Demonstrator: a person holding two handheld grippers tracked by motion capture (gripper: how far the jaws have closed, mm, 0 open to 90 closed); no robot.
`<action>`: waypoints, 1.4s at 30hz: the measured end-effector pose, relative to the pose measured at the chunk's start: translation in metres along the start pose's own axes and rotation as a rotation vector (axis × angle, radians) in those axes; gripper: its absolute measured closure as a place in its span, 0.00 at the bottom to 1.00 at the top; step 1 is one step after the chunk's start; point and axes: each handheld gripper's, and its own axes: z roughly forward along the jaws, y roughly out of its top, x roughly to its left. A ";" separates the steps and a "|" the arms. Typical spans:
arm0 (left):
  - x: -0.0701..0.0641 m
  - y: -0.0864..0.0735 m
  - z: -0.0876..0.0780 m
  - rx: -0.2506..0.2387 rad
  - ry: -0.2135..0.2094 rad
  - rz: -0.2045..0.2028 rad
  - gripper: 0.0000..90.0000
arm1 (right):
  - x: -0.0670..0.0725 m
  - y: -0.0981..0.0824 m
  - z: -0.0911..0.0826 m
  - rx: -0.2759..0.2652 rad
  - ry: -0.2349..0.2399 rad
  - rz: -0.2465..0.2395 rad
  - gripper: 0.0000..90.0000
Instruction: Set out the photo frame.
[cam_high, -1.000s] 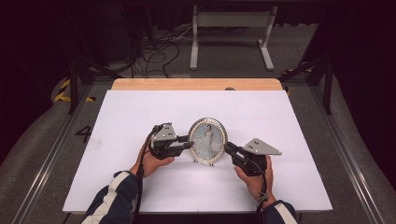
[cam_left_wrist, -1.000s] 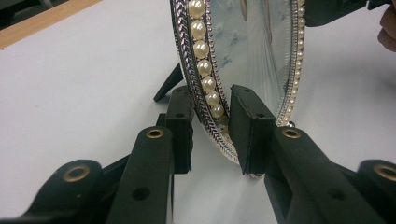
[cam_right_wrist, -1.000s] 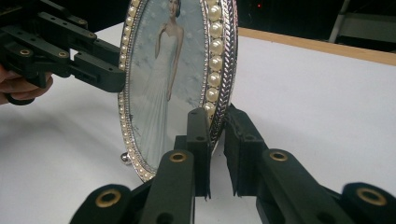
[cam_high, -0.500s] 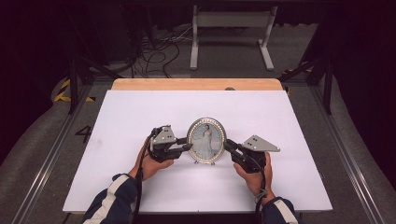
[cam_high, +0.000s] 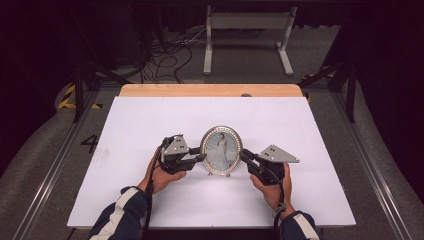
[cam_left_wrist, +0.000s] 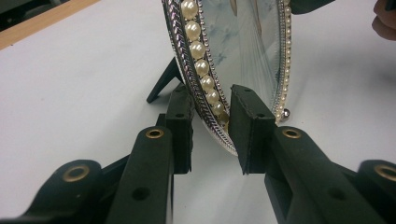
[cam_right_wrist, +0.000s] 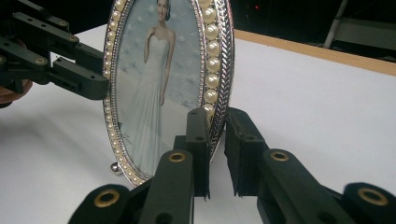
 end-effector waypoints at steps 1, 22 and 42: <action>0.000 0.000 0.000 0.000 0.000 0.001 0.78 | 0.000 0.000 0.000 0.004 0.000 -0.002 0.89; -0.004 0.000 -0.004 0.024 0.023 0.036 0.80 | -0.001 -0.001 0.000 0.015 0.009 -0.026 0.90; -0.004 0.000 -0.004 0.031 0.021 0.047 0.80 | -0.003 0.000 0.002 0.022 0.011 -0.027 0.90</action>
